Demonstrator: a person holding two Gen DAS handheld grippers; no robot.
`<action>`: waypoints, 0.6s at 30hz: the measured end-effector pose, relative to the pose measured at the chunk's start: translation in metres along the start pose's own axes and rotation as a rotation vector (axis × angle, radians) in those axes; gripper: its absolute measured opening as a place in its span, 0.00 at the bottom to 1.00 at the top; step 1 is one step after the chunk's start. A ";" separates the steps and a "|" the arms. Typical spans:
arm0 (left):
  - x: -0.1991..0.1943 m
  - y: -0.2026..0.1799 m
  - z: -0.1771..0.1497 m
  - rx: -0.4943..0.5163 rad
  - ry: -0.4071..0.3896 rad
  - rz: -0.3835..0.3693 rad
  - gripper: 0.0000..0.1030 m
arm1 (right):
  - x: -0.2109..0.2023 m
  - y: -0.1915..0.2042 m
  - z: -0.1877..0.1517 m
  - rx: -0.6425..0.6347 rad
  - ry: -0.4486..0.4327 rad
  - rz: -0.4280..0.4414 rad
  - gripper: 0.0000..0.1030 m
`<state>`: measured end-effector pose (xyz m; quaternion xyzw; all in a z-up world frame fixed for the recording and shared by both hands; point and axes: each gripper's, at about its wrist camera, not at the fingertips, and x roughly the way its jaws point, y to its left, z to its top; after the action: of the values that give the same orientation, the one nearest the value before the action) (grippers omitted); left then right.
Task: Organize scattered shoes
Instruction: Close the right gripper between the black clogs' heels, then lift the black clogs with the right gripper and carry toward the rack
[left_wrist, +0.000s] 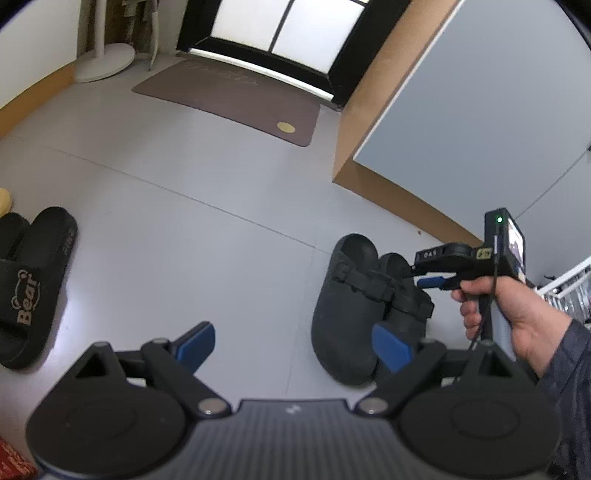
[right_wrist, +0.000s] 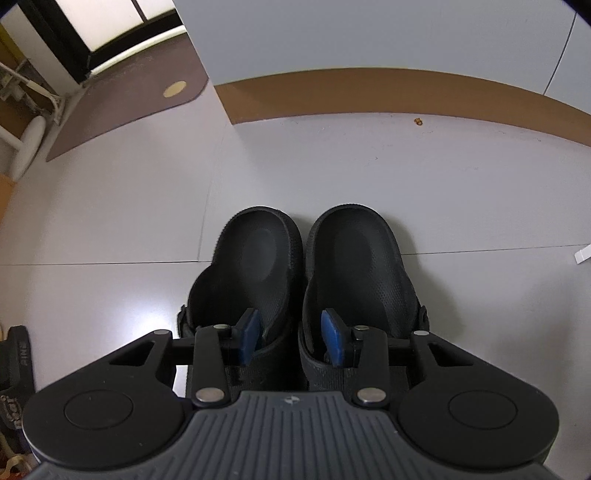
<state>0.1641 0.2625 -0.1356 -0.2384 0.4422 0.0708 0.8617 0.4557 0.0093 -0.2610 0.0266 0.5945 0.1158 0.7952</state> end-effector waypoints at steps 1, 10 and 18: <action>0.000 0.001 0.000 -0.002 0.000 -0.001 0.91 | 0.004 0.000 -0.001 0.003 0.007 0.003 0.42; 0.001 0.005 0.001 -0.003 0.009 -0.011 0.91 | 0.025 0.000 -0.004 0.039 0.012 -0.007 0.49; 0.005 0.006 0.000 -0.004 0.021 -0.010 0.91 | 0.036 0.005 -0.006 -0.027 0.030 -0.024 0.28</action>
<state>0.1657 0.2674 -0.1418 -0.2431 0.4497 0.0647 0.8570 0.4589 0.0212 -0.2953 0.0070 0.6052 0.1144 0.7877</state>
